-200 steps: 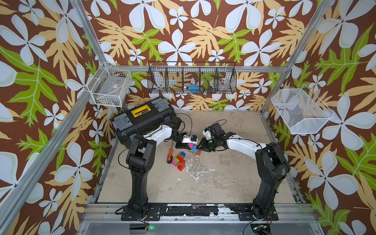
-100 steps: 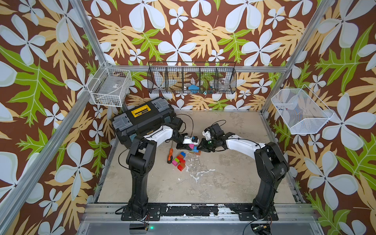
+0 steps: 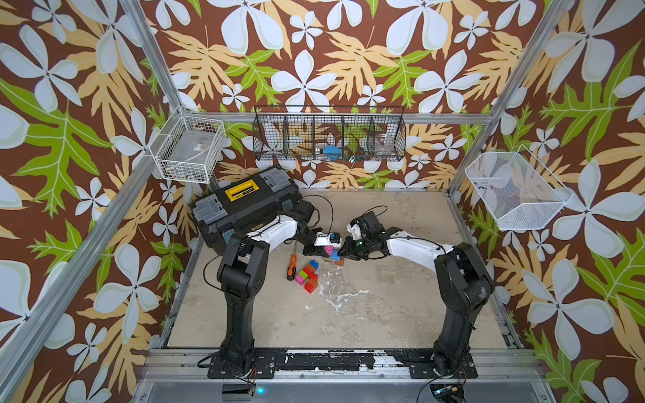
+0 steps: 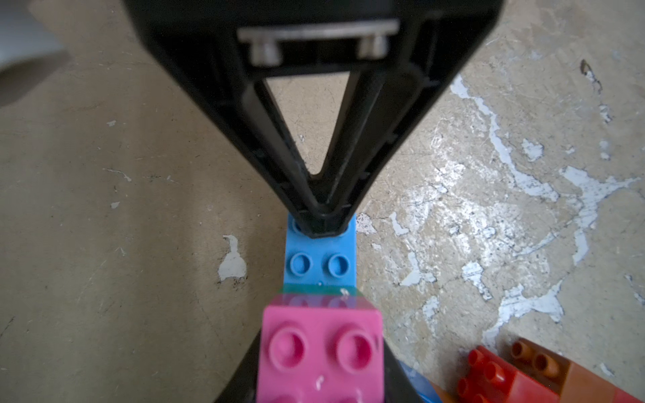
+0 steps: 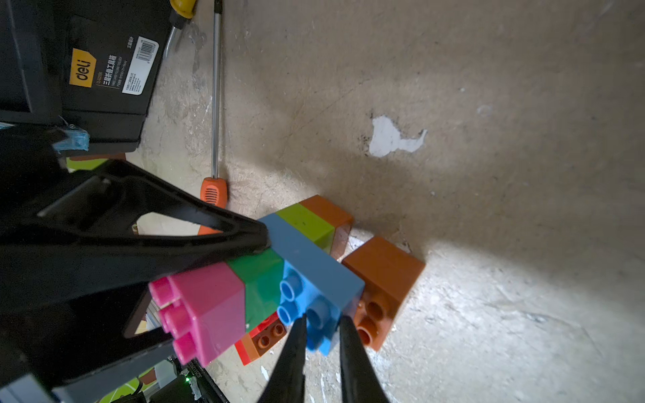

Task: Assemble the letter h with lego
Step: Assemble the lego brick with the lego brick.

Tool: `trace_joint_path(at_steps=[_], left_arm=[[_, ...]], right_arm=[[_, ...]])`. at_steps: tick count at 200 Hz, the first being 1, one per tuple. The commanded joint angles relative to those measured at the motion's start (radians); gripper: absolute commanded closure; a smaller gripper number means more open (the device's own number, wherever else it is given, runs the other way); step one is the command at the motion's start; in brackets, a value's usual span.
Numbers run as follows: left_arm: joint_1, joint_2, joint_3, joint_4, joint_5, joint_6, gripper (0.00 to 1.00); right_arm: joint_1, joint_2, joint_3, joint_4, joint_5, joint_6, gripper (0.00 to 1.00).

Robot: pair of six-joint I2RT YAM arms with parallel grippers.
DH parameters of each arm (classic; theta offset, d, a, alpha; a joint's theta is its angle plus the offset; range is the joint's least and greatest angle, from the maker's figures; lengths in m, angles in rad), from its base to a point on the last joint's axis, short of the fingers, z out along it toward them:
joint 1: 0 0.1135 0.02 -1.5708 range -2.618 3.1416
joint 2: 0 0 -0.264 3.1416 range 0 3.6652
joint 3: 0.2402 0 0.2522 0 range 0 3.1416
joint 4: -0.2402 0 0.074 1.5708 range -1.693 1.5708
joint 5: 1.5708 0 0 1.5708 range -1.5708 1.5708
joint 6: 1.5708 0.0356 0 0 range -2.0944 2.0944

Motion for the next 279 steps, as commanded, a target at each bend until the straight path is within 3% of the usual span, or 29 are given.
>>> trace_joint_path(at_steps=[1,71,135,168,205,244,279], left_arm=[[-0.016,0.011,-0.006,0.001,-0.005,-0.027,0.79],[-0.018,0.042,-0.007,-0.007,-0.031,-0.041,0.79],[-0.031,0.044,-0.042,0.009,-0.075,-0.043,0.79],[-0.033,0.045,-0.053,0.016,-0.08,-0.049,0.79],[-0.033,0.036,-0.061,0.004,-0.047,-0.053,0.81],[-0.033,0.017,-0.061,-0.009,-0.02,-0.078,0.81],[-0.04,-0.01,-0.06,-0.065,0.029,-0.104,0.81]], right_arm=[[0.003,0.012,0.002,-0.039,0.072,-0.026,0.81],[0.011,0.057,0.003,-0.083,0.141,-0.063,0.88],[0.018,0.047,-0.002,-0.085,0.169,-0.076,0.87],[0.018,-0.009,0.001,-0.053,0.175,-0.105,0.78],[0.004,-0.167,-0.078,0.061,0.211,-0.143,0.65],[-0.049,-0.403,-0.26,0.18,0.29,-0.302,0.6],[-0.053,-0.681,-0.539,0.428,0.248,-0.682,0.6]])
